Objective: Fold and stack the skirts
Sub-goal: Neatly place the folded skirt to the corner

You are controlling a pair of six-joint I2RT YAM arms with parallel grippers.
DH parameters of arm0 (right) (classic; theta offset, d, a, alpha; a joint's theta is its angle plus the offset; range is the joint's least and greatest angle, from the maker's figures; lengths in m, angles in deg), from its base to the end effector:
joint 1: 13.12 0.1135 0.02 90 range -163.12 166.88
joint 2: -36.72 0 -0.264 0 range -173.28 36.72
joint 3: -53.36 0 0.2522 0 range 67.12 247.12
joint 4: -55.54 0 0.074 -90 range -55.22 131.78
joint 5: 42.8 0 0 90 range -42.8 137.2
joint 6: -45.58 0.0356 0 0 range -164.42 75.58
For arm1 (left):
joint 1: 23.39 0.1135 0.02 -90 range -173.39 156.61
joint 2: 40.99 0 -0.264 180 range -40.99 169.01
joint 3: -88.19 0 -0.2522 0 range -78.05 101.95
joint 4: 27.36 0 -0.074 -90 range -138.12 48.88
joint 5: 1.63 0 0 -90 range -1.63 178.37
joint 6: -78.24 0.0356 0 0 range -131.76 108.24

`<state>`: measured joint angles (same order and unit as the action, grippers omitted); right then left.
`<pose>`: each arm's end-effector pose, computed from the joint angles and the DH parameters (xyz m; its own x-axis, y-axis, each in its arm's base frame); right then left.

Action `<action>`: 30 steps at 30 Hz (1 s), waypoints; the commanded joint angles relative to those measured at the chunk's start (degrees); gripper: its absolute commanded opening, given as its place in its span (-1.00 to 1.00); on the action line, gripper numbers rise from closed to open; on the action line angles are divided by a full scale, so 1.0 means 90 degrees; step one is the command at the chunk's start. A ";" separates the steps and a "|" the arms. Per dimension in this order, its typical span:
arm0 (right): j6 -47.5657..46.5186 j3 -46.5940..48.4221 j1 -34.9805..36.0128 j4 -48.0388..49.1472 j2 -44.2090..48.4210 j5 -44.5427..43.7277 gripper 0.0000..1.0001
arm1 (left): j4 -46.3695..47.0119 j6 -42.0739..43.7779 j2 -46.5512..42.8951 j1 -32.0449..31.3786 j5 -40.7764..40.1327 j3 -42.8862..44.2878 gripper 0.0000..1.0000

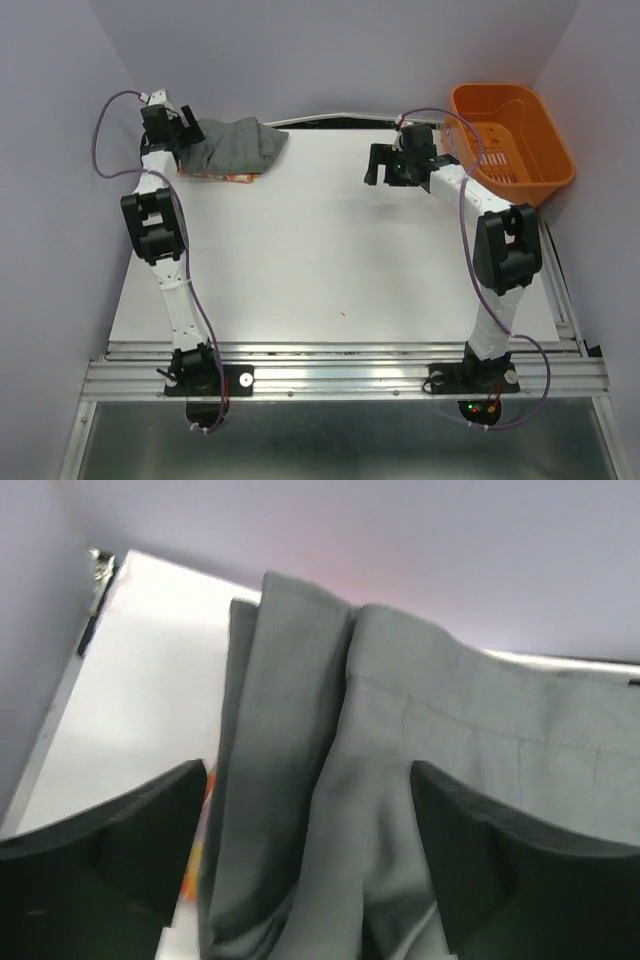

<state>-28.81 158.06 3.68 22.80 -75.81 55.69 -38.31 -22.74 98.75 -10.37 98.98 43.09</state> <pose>0.4331 0.1362 0.2520 -0.7055 0.0650 -0.7058 -0.2112 0.9313 0.2969 0.5643 0.1238 0.2332 -0.2510 -0.2502 -0.9351 -0.0984 0.9676 -0.2325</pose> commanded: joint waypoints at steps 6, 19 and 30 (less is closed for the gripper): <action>-0.1061 -0.0406 -0.0420 -0.0371 0.1779 -0.0445 1.00 | -0.0964 0.1960 -0.3787 0.0107 0.0510 -0.1058 0.97; -0.1334 -0.2953 -0.0997 -0.1367 0.4601 0.0130 1.00 | -0.2910 0.2900 -0.6756 -0.0030 0.1506 -0.3721 0.97; -0.1550 -0.4566 -0.1056 -0.1387 0.5784 0.0530 1.00 | -0.2158 0.3115 -0.9217 -0.1211 0.0756 -0.7677 0.97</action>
<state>-41.92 118.23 -5.54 9.16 -25.80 58.27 -62.18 3.44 24.26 -17.30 108.75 -23.51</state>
